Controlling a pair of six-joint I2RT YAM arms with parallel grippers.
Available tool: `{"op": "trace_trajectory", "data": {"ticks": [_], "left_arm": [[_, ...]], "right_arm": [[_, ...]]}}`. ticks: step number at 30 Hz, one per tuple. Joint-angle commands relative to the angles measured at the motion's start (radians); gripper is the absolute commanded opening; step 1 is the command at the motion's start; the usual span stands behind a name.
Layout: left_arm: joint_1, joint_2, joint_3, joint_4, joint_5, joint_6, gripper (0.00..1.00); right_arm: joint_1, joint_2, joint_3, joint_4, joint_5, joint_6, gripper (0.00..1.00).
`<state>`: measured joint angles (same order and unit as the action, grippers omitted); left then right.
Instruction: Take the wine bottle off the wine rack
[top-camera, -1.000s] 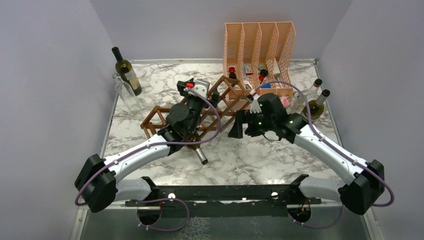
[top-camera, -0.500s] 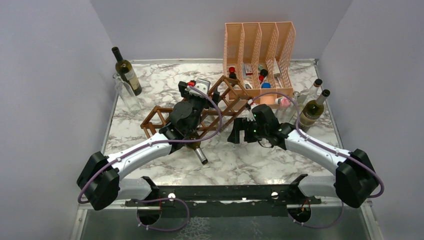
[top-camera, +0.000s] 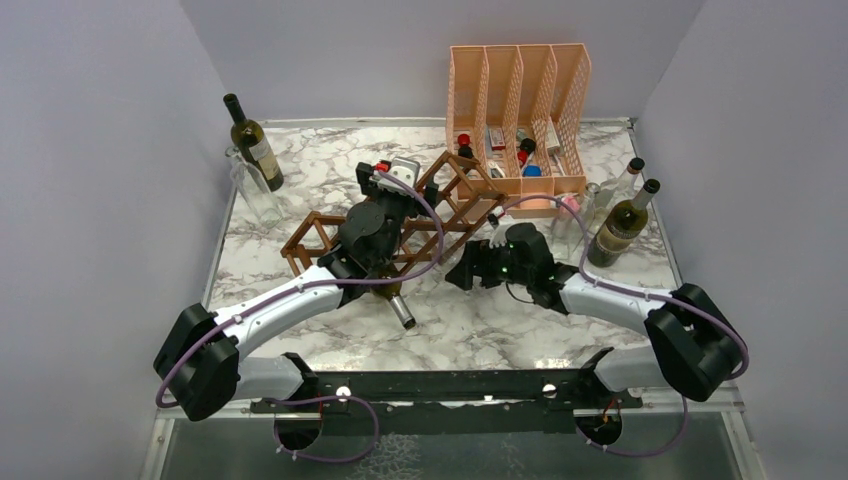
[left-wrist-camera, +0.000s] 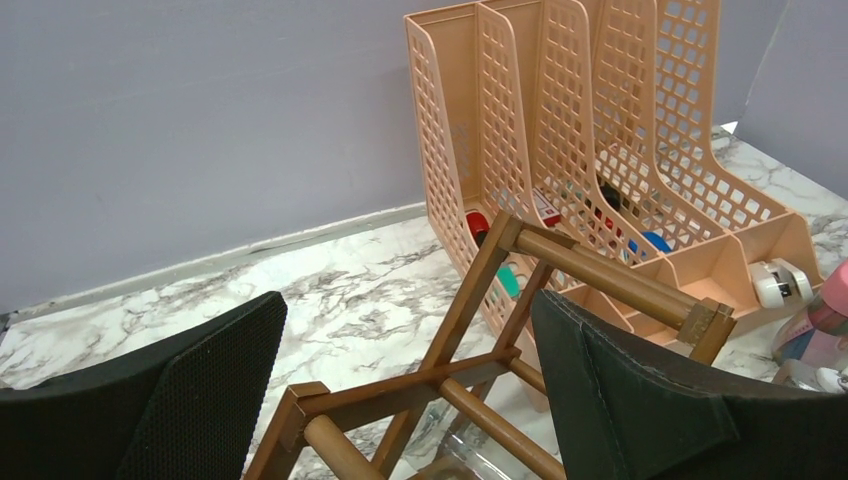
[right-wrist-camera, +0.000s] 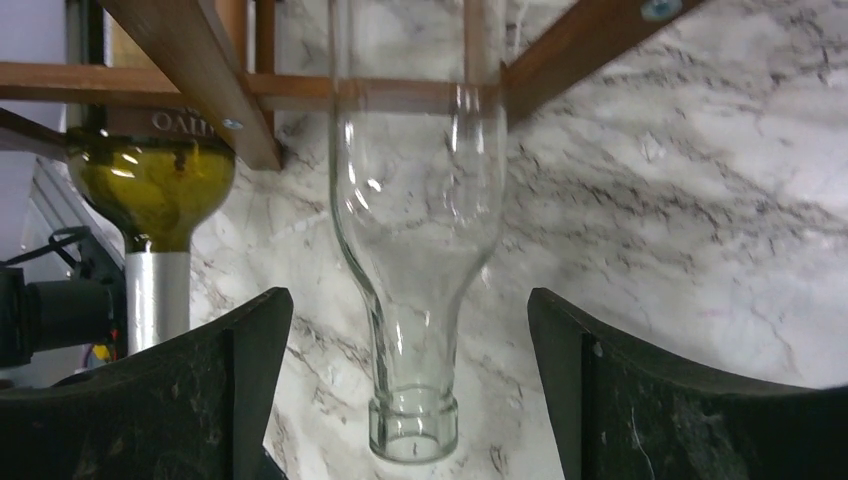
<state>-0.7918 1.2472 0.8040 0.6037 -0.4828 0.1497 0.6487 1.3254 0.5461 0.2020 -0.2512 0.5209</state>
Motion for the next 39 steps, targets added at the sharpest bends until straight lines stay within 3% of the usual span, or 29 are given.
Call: {"op": "trace_trajectory", "data": {"ticks": [1, 5, 15, 23, 30, 39], "left_arm": [[0.016, -0.002, 0.031, 0.017, 0.023, -0.021, 0.99], [0.024, -0.007, 0.031, 0.015, 0.034, -0.034, 0.99], [0.035, -0.02, 0.031, 0.015, 0.032, -0.039, 0.99], [0.047, -0.029, 0.029, 0.014, 0.032, -0.042, 0.99], [0.049, -0.029, 0.029, 0.013, 0.038, -0.05, 0.99], [0.054, -0.025, 0.029, 0.013, 0.044, -0.055, 0.99]], "right_arm": [[0.002, 0.054, -0.006, 0.203, -0.031, 0.002, 0.87], [0.001, 0.118, -0.026, 0.299, -0.05, 0.041, 0.77], [0.003, 0.176, -0.095, 0.453, -0.048, 0.118, 0.64], [0.005, 0.218, -0.141, 0.566, -0.046, 0.17, 0.61], [0.013, 0.197, -0.146, 0.541, -0.02, 0.164, 0.51], [0.014, 0.055, -0.18, 0.414, 0.033, 0.126, 0.28]]}}
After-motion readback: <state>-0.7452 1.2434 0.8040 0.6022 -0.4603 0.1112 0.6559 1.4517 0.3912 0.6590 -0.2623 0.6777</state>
